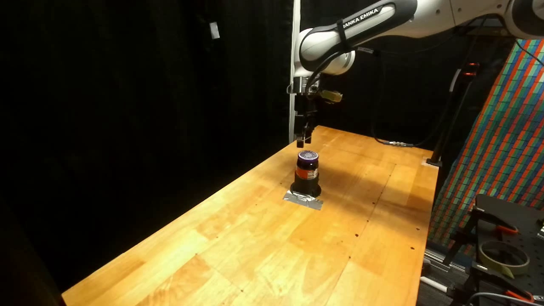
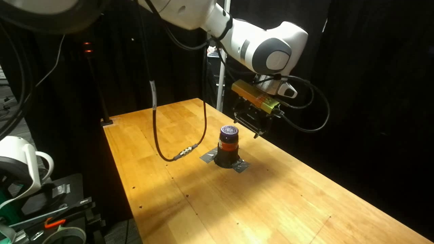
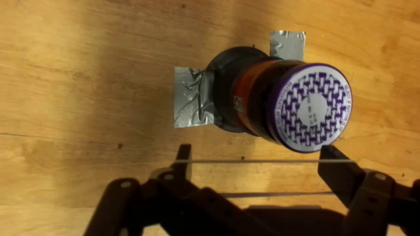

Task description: Put the band on the brown cup

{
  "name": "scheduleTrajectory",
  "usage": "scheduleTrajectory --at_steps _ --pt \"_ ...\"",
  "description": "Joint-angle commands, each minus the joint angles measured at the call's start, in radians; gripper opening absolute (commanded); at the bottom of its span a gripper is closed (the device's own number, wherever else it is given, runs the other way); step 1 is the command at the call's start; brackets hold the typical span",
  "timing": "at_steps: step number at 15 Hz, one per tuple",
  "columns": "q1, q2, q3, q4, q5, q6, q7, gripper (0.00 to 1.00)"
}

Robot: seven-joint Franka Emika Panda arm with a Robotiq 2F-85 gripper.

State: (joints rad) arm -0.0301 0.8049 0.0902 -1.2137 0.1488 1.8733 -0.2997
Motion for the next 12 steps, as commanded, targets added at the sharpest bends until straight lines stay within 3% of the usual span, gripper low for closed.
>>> scheduleTrajectory --at_steps 1,5,12 --pt "0.015 0.13 0.026 0.245 0.016 -0.117 0.065 1.0" --pt "0.081 0.228 -0.004 0.388 -0.056 -0.237 0.152 1.0" --pt "0.152 0.342 -0.037 0.538 -0.133 -0.458 0.262 1.0"
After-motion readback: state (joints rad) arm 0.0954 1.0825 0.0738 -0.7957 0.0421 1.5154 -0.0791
